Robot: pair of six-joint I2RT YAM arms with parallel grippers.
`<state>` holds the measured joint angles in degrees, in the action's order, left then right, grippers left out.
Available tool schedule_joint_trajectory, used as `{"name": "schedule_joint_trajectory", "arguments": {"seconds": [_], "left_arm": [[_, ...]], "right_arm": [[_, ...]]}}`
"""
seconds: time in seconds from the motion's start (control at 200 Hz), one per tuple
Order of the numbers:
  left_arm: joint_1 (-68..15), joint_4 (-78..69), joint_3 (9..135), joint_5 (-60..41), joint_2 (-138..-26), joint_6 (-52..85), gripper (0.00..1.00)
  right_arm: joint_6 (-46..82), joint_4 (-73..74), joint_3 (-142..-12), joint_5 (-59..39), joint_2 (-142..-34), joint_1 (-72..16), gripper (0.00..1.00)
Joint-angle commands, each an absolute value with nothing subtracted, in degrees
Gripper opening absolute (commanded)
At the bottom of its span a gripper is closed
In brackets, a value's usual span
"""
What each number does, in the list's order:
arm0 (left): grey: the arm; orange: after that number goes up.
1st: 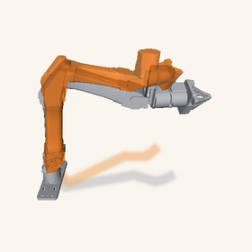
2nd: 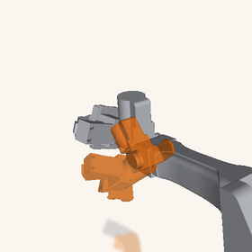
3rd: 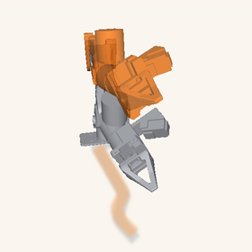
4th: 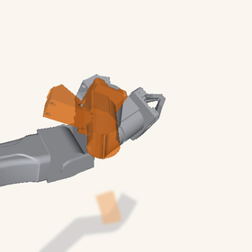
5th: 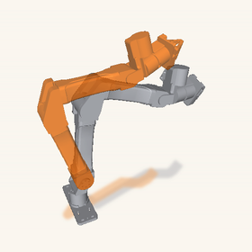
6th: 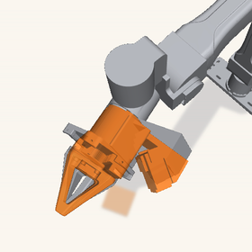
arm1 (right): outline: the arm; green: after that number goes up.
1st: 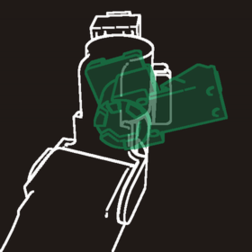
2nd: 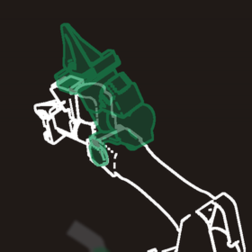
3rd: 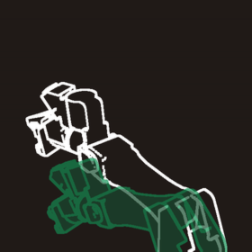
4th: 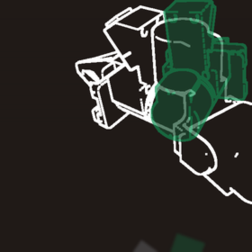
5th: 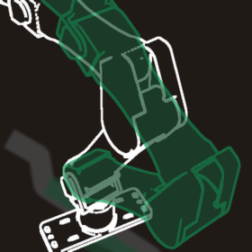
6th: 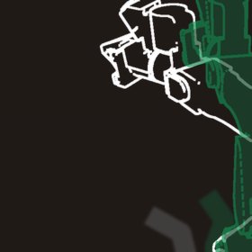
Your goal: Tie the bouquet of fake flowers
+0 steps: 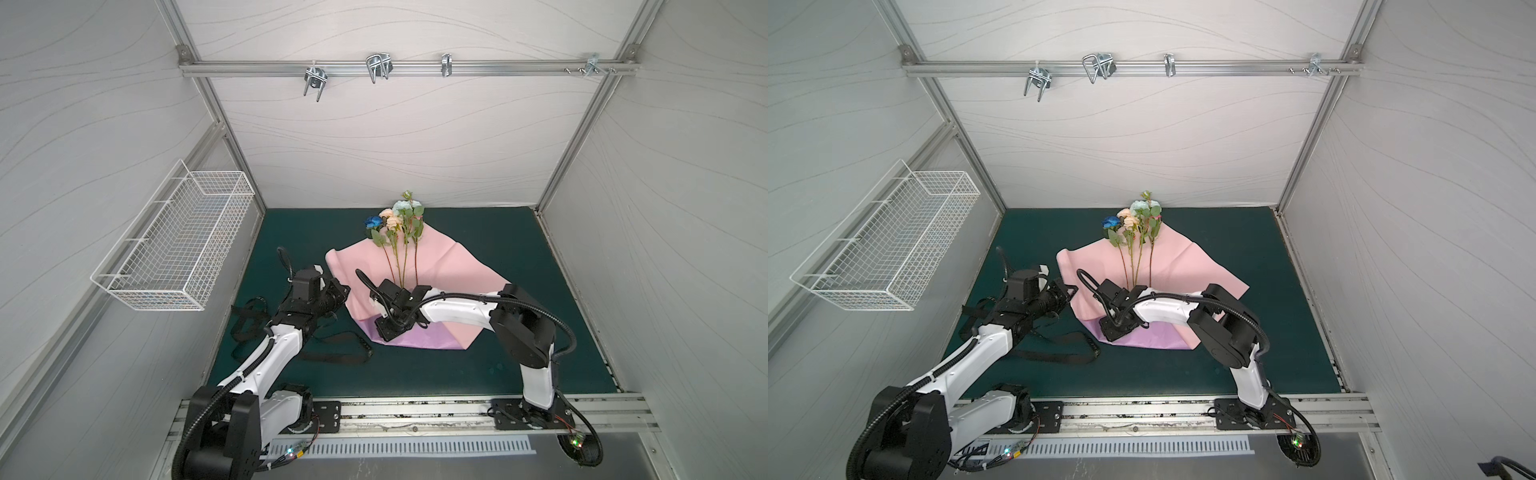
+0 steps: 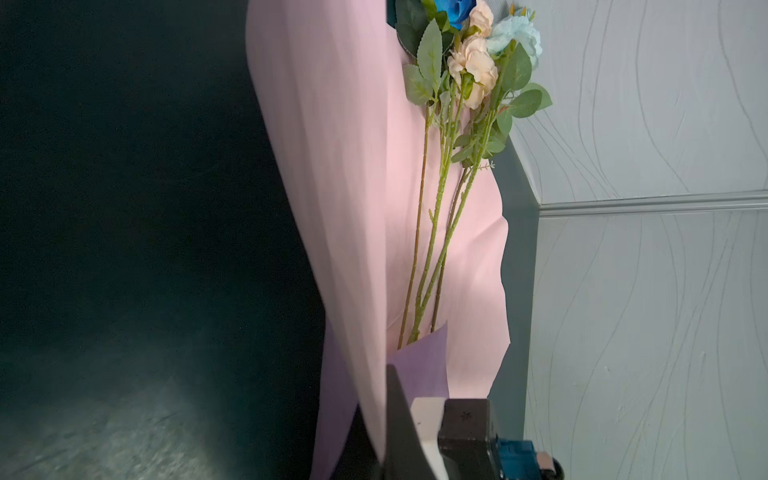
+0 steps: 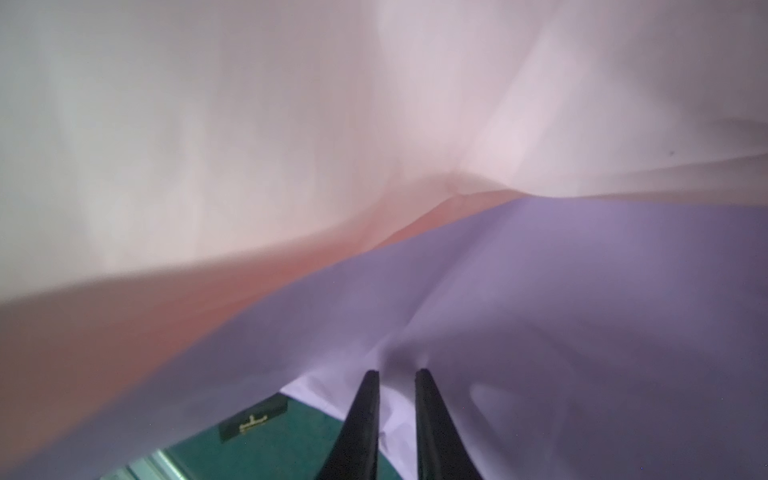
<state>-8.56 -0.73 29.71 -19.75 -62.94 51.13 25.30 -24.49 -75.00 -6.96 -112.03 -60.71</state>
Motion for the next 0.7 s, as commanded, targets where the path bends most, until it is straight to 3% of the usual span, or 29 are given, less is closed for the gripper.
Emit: {"name": "schedule_joint_trajectory", "arguments": {"seconds": [0.0, 0.485, 0.695], "left_arm": [[-11.9, -1.4, 34.9, -19.1, -64.5, 50.2, 0.00], [-21.1, -2.7, 42.9, -19.8, -75.8, 49.6, 0.00], [-24.3, -2.8, 46.7, -19.8, -80.9, 49.8, 0.00]], "right_arm": [[27.6, -23.9, -74.1, -10.1, -108.9, -58.1, 0.20], [32.3, -16.6, -68.9, -19.9, -110.7, -49.9, 0.18], [32.8, -16.0, -67.5, -21.0, -106.3, -47.5, 0.18]]}}
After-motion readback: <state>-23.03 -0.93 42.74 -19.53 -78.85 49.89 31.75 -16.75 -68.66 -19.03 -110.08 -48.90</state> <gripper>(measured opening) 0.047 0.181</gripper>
